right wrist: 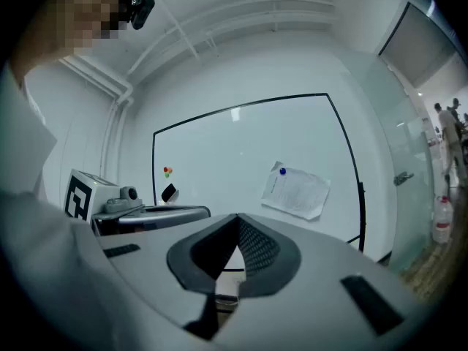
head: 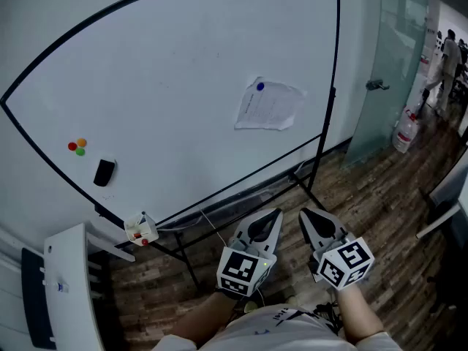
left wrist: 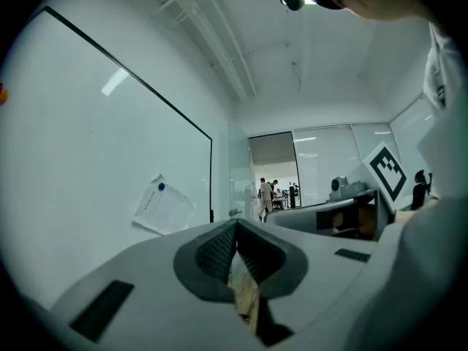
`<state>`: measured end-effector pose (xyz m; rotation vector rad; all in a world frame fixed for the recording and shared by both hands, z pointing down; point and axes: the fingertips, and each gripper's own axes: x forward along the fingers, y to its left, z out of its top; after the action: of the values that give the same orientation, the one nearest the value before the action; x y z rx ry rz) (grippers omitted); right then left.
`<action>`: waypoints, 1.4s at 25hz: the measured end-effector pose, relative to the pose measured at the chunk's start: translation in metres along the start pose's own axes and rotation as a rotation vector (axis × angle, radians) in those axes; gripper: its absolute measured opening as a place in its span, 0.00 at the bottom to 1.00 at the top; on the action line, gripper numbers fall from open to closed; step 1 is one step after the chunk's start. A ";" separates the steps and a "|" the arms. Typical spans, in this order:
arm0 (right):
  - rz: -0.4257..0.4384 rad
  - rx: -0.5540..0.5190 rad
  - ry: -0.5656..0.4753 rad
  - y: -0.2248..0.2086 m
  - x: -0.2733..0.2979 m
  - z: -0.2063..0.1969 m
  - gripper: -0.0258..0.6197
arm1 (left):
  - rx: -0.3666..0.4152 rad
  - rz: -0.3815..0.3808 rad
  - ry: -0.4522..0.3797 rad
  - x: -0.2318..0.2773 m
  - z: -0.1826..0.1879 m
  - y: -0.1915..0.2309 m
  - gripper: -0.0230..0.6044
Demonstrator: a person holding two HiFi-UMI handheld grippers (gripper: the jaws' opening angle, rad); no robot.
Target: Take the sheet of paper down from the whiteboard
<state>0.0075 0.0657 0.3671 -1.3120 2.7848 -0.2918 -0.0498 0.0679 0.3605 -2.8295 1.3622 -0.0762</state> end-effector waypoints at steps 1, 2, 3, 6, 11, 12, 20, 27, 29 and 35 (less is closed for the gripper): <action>0.001 -0.001 -0.001 0.001 0.001 0.000 0.06 | -0.003 0.001 0.003 -0.001 -0.002 0.001 0.06; 0.001 -0.001 -0.001 0.002 0.001 0.000 0.06 | -0.006 0.001 0.005 -0.002 -0.004 0.003 0.06; 0.002 -0.002 -0.002 0.004 0.002 0.000 0.06 | -0.008 0.001 0.006 -0.003 -0.005 0.004 0.06; 0.001 -0.005 -0.001 0.008 0.004 0.000 0.06 | -0.003 -0.003 0.001 -0.006 -0.002 0.005 0.06; 0.014 0.029 -0.019 0.014 0.008 0.004 0.06 | 0.030 0.001 -0.013 -0.010 0.003 0.009 0.06; 0.014 0.035 -0.025 0.015 0.009 0.005 0.06 | 0.031 0.000 -0.015 -0.011 0.004 0.010 0.06; -0.008 0.017 -0.039 0.034 0.019 0.009 0.06 | 0.023 -0.010 -0.030 -0.028 0.008 0.026 0.06; -0.039 0.013 -0.036 0.050 0.034 0.002 0.06 | 0.022 -0.026 -0.029 -0.049 0.002 0.047 0.06; -0.051 0.010 -0.039 0.054 0.037 -0.001 0.06 | 0.030 -0.032 -0.029 -0.054 -0.001 0.053 0.06; -0.087 0.005 -0.046 0.055 0.037 -0.001 0.06 | 0.052 -0.039 -0.026 -0.057 -0.005 0.061 0.06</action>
<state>-0.0581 0.0718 0.3587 -1.4230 2.6924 -0.2694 -0.1334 0.0748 0.3618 -2.8046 1.2804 -0.0744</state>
